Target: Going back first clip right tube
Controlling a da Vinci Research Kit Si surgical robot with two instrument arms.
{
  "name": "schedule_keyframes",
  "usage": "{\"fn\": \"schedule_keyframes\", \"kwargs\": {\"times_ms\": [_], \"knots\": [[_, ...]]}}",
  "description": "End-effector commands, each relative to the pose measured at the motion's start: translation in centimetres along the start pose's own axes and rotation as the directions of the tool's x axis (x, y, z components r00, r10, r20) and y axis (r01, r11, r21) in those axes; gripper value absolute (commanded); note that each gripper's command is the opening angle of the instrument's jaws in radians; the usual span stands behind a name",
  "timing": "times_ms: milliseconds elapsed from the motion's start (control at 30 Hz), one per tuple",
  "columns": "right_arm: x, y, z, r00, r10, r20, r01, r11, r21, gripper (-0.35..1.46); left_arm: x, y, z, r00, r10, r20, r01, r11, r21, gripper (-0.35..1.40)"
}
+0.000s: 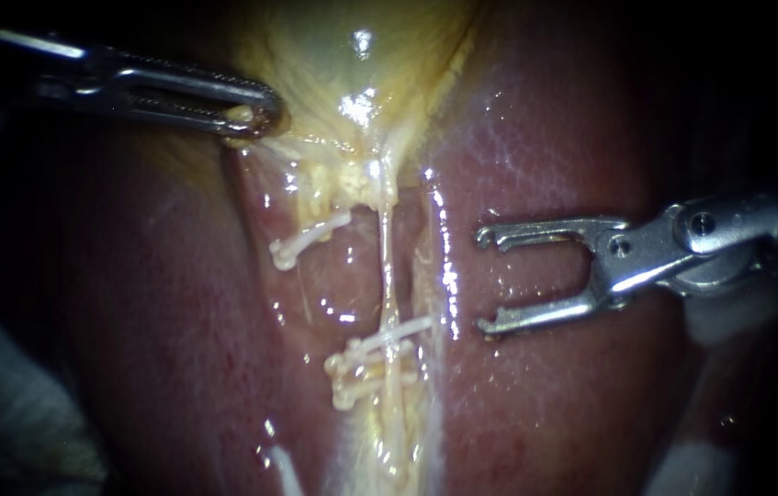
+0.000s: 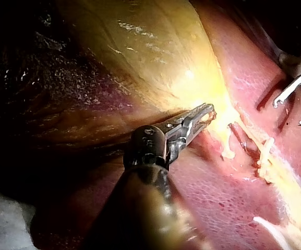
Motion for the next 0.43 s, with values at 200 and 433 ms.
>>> {"fn": "schedule_keyframes", "kwargs": {"times_ms": [200, 433], "knots": [[0.0, -0.01, 0.0, 1.0, 0.0, 0.0, 0.0, 1.0, 0.0, 0.5, -0.01, -0.04, 0.04, 1.0, 0.001, 0.002, -0.001, 1.0, 0.002, -0.35], [0.01, -0.02, 0.0, 1.0, 0.0, 0.0, 0.0, 1.0, 0.0, 0.5, -0.02, -0.05, 0.05, 1.0, 0.001, 0.002, -0.001, 1.0, 0.003, -0.35]]}}
